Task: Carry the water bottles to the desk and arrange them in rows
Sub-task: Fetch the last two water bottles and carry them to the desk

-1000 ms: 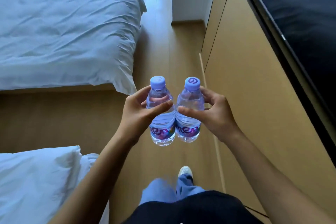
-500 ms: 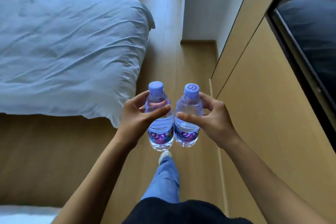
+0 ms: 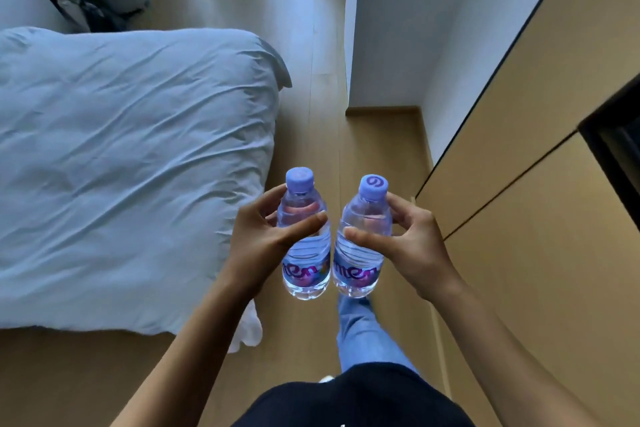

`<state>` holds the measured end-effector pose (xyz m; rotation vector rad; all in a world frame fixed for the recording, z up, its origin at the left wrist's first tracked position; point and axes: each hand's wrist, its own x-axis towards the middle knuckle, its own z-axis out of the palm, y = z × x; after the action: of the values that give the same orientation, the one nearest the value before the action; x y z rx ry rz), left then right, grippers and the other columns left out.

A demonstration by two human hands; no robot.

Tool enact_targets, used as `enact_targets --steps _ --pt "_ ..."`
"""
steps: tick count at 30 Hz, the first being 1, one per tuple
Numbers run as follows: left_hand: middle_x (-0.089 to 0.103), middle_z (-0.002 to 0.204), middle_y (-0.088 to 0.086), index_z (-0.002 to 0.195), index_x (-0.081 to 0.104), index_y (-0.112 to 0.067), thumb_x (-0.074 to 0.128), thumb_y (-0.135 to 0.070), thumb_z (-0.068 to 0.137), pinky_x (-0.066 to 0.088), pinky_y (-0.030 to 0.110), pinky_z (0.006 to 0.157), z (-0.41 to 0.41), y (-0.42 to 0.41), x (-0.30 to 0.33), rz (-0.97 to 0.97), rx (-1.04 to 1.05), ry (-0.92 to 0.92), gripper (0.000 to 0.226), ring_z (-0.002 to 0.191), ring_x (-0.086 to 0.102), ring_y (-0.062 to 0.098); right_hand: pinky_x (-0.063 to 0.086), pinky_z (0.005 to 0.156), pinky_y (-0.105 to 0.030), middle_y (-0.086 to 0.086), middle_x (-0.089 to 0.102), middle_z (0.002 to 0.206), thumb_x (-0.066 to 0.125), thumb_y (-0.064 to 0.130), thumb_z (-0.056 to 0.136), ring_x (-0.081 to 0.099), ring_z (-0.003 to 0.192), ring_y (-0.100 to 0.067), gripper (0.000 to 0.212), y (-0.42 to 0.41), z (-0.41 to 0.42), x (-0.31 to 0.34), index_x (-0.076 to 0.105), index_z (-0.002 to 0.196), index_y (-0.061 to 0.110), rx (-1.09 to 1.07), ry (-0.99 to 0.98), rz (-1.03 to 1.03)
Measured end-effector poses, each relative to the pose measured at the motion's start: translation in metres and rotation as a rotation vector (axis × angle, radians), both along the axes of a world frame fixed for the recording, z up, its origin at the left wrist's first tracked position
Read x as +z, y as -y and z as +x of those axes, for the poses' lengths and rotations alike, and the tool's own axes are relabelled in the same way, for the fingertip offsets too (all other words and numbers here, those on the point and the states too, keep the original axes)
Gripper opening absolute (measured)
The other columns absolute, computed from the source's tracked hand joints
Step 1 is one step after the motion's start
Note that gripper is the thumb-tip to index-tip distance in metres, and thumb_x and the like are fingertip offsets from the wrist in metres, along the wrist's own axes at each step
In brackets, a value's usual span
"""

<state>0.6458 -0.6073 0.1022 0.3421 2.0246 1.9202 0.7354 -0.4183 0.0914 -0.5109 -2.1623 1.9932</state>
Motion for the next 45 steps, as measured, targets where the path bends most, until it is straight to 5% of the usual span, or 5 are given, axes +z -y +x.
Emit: enact_targets --steps 5,26,32,38,45 --pt "0.078 0.09 0.001 0.099 0.075 -0.014 0.086 -0.016 0.069 0.054 0.019 0.07 -0.119 -0.061 -0.002 0.023 0.019 -0.013 0.033 0.083 0.074 0.012 0.06 0.085 -0.041 0.001 0.077 0.097 0.091 0.019 0.067 0.073 0.093 -0.017 0.047 -0.062 -0.127 -0.004 0.073 0.11 0.019 0.015 -0.001 0.053" --pt "0.078 0.086 -0.003 0.094 0.075 -0.025 0.086 -0.023 0.068 0.055 0.021 0.068 -0.617 -0.194 0.008 -0.01 0.104 -0.157 0.028 0.078 0.074 0.01 0.06 0.087 -0.035 0.006 0.076 0.105 0.088 0.022 0.07 0.073 0.094 -0.01 0.056 -0.199 -0.644 0.001 0.067 0.122 0.014 0.107 -0.046 0.14" --pt "0.077 0.091 -0.006 0.098 0.073 -0.029 0.084 -0.04 0.066 0.061 0.038 0.077 -0.757 -0.213 0.024 -0.1 0.082 -0.234 0.035 0.084 0.074 0.016 0.06 0.086 -0.037 0.005 0.076 0.103 0.087 0.021 0.072 0.073 0.092 -0.012 0.05 -0.216 -0.778 0.016 0.069 0.119 0.016 0.051 -0.053 0.131" --pt "0.076 0.09 -0.008 0.1 0.072 -0.024 0.085 -0.033 0.068 0.06 0.028 0.073 -0.874 -0.249 0.019 -0.087 0.066 -0.224 0.035 0.083 0.073 0.014 0.06 0.086 -0.042 0.004 0.076 0.1 0.088 0.02 0.071 0.073 0.092 -0.014 0.048 -0.249 -0.895 0.011 0.07 0.116 0.015 0.009 -0.046 0.12" --pt "0.077 0.094 -0.007 0.109 0.072 -0.018 0.085 -0.032 0.065 0.059 0.029 0.077 -1.034 -0.32 0.013 -0.079 0.076 -0.196 0.048 0.086 0.074 0.012 0.057 0.077 -0.021 0.019 0.075 0.096 0.086 0.038 0.067 0.072 0.09 -0.005 0.046 -0.316 -1.059 0.004 0.071 0.109 0.027 0.03 -0.088 0.115"
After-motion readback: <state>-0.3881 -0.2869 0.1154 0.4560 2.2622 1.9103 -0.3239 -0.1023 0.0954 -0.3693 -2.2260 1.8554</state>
